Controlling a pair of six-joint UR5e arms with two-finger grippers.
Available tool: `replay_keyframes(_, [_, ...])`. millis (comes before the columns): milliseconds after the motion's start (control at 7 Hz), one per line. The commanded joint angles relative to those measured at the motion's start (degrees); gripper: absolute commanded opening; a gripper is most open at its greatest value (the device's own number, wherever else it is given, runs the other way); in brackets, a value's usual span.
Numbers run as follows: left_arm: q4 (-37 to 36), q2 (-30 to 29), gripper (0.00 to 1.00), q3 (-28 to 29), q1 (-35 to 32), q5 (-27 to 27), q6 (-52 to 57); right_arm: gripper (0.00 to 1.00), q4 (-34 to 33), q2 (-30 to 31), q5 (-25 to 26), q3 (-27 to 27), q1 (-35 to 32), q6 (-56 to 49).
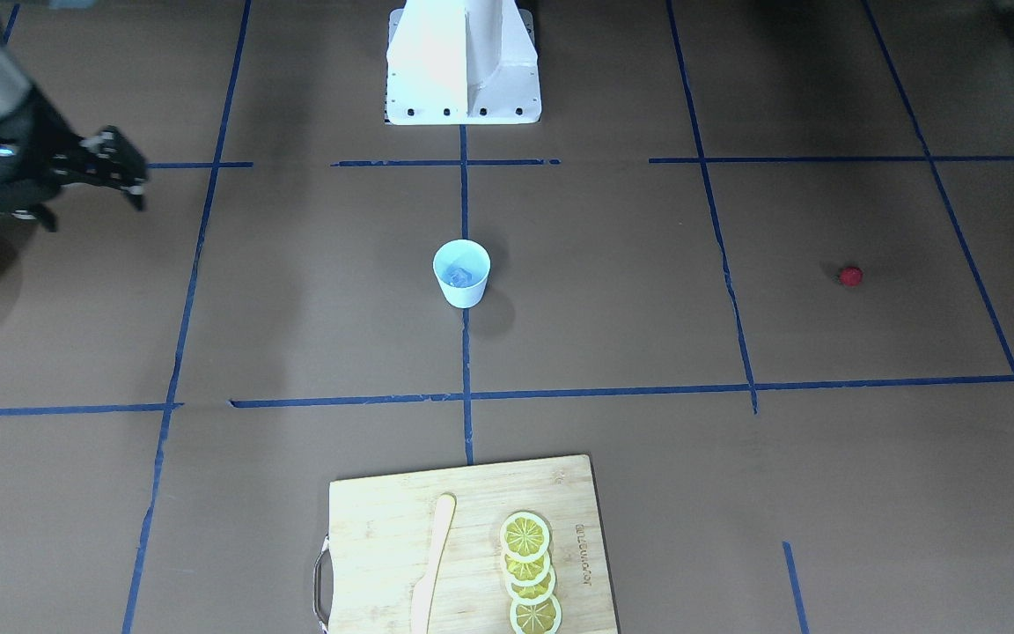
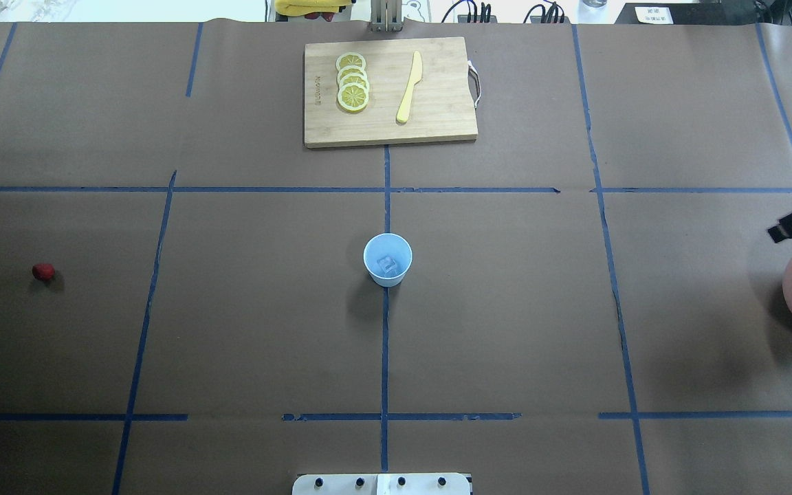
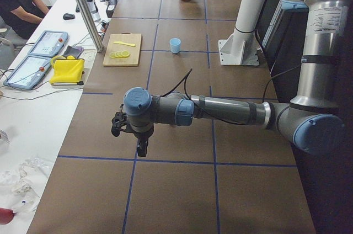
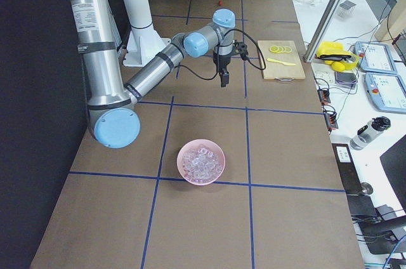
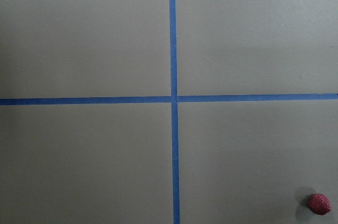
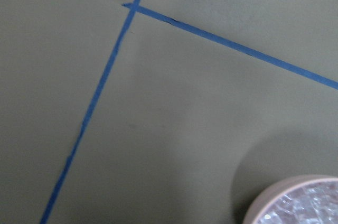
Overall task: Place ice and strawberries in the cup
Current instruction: 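Move the right gripper back to the pink bowl, then lower the right gripper into the bowl and grasp a third ice cube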
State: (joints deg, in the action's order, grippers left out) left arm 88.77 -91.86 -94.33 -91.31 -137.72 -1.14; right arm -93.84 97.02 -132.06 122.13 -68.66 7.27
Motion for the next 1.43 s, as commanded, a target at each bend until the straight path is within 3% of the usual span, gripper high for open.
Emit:
replay_keyframes(0, [0.0, 0.0, 1.00, -0.2, 0.0, 0.0, 0.0, 0.99, 1.1, 5.2, -1.3, -4.7, -4.4, -15.5])
replay_keyframes(143, [0.0, 0.1, 1.00, -0.2, 0.0, 0.0, 0.0, 0.99, 1.6, 6.0, -1.4, -6.6, -4.5, -19.0])
replay_keyframes(429, [0.2, 0.5, 1.00, -0.2, 0.0, 0.0, 0.0, 0.99, 14.7, 10.7, -2.0, -12.3, -4.5, -18.5])
replay_keyframes(857, [0.4, 0.5, 1.00, -0.2, 0.0, 0.0, 0.0, 0.98, 15.7, 9.3, -3.4, -18.4, -4.3, -18.2])
replay_keyframes(1286, [0.4, 0.5, 1.00, -0.2, 0.1, 0.0, 0.0, 0.81, 16.0, 9.2, -3.0, -18.8, -3.6, -19.2])
